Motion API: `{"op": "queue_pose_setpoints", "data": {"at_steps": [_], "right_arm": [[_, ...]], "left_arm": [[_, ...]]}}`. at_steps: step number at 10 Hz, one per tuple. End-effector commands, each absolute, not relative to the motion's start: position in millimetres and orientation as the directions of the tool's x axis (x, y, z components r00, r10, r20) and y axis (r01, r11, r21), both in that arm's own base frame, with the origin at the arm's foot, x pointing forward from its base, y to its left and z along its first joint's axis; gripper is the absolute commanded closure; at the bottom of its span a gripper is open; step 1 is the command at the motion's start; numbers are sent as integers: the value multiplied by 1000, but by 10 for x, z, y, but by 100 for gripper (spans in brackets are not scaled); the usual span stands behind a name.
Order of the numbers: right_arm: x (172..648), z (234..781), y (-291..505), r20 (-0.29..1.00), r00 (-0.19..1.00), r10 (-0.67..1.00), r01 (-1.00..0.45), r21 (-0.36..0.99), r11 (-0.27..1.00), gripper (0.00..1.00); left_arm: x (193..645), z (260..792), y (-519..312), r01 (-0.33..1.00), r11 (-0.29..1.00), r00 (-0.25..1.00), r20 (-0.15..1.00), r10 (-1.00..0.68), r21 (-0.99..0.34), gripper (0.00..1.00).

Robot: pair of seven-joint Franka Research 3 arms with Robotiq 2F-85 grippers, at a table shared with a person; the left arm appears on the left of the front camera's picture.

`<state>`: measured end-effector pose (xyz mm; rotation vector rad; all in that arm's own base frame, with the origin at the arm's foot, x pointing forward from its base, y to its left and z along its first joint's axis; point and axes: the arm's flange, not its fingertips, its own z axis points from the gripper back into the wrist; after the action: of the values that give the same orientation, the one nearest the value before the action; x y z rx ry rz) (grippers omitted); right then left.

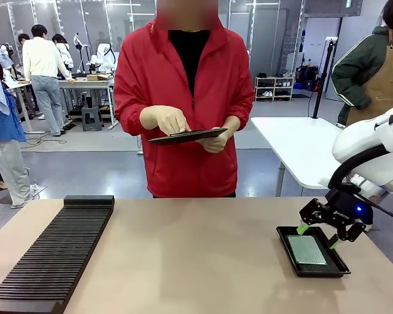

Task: Inspect the PCB.
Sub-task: Place the Blank PCB in the ESD tray.

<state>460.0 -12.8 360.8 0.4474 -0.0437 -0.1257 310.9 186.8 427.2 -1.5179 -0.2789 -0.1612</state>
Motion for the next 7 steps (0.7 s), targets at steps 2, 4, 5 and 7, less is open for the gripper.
{"op": "queue_pose_setpoints", "data": {"at_steps": [2, 4, 5, 7], "right_arm": [[4615, 3607, -138, 16, 991, -132, 112, 436, 893, 0], [4615, 3607, -138, 16, 991, -132, 112, 436, 893, 0], [4615, 3607, -138, 16, 991, -132, 112, 436, 893, 0], [4615, 3607, -138, 16, 991, -132, 112, 436, 893, 0]], "left_arm": [[3097, 4301, 1863, 275, 54, 958, 279, 66, -960, 0], [3097, 4301, 1863, 275, 54, 958, 279, 66, -960, 0], [3097, 4301, 1863, 275, 54, 958, 279, 66, -960, 0], [3097, 4301, 1863, 275, 54, 958, 279, 66, -960, 0]]}}
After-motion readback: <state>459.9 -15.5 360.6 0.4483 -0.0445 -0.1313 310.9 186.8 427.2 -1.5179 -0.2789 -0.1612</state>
